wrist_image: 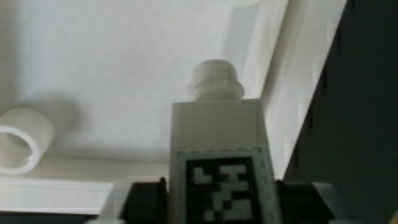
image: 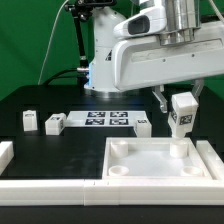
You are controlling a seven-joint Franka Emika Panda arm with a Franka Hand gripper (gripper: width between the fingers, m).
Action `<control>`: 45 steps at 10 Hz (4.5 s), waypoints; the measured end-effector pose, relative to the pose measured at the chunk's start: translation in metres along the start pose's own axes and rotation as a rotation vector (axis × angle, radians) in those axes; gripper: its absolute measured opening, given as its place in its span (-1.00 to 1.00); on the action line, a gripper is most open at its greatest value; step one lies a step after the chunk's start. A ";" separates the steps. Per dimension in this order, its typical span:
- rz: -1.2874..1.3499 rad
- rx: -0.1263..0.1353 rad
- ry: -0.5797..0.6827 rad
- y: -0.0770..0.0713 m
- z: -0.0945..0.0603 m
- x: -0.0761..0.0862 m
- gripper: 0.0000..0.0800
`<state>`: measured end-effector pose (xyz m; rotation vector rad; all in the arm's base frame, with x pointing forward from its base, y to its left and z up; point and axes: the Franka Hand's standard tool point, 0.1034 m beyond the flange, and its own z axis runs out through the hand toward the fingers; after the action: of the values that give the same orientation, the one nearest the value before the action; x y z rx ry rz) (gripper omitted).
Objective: Assemble one leg
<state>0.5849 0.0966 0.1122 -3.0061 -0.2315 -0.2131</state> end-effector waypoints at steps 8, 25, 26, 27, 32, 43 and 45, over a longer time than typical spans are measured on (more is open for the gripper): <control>-0.023 -0.062 0.369 0.018 0.018 0.033 -0.27; -0.052 -0.053 0.396 -0.002 0.045 0.034 0.21; -0.052 -0.053 0.396 -0.002 0.045 0.034 0.53; -0.052 -0.053 0.396 -0.002 0.045 0.034 0.53; -0.052 -0.053 0.396 -0.002 0.045 0.034 0.62; -0.027 0.041 -0.097 0.004 0.039 0.050 0.62; -0.021 0.040 -0.094 0.009 0.039 0.051 0.62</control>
Offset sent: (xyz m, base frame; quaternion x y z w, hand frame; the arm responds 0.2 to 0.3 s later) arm 0.0352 0.0014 -0.0046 0.0201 0.0013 -0.0071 0.9998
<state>0.6414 0.1001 0.0804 -2.9787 -0.2723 -0.0684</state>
